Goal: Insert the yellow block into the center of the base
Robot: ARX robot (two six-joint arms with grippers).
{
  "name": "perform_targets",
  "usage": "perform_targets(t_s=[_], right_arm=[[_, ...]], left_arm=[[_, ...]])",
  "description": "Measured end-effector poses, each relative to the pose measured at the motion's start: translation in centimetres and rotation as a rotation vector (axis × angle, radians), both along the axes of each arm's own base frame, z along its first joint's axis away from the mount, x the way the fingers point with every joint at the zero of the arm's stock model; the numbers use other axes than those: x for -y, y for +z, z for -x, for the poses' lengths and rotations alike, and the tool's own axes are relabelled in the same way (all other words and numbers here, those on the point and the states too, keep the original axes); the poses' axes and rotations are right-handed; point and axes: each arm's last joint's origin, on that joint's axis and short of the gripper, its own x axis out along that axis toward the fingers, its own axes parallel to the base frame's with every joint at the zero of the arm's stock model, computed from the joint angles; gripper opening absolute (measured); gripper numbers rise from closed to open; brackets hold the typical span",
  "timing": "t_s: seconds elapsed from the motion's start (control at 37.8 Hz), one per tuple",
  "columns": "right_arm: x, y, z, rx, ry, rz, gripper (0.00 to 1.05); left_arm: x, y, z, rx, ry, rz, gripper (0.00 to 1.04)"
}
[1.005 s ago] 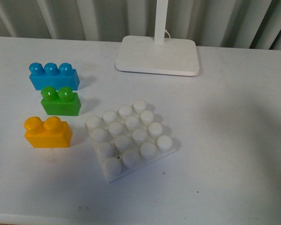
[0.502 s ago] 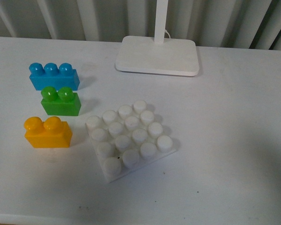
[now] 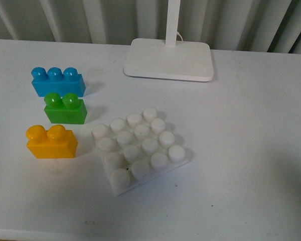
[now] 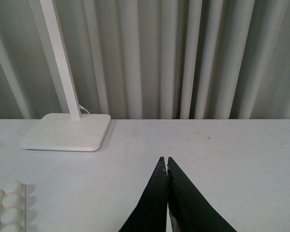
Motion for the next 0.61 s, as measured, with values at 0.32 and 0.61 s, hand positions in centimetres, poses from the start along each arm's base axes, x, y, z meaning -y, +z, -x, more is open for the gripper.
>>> perform_targets(t_s=[0.32, 0.61], right_arm=[[0.0, 0.0, 0.0, 0.001, 0.0, 0.001, 0.37], [0.0, 0.0, 0.0, 0.0, 0.0, 0.002, 0.95]], left_arm=[[0.0, 0.0, 0.0, 0.0, 0.0, 0.0, 0.98], [1.6, -0.9, -1.6, -0.509, -0.015, 0.126, 0.98]])
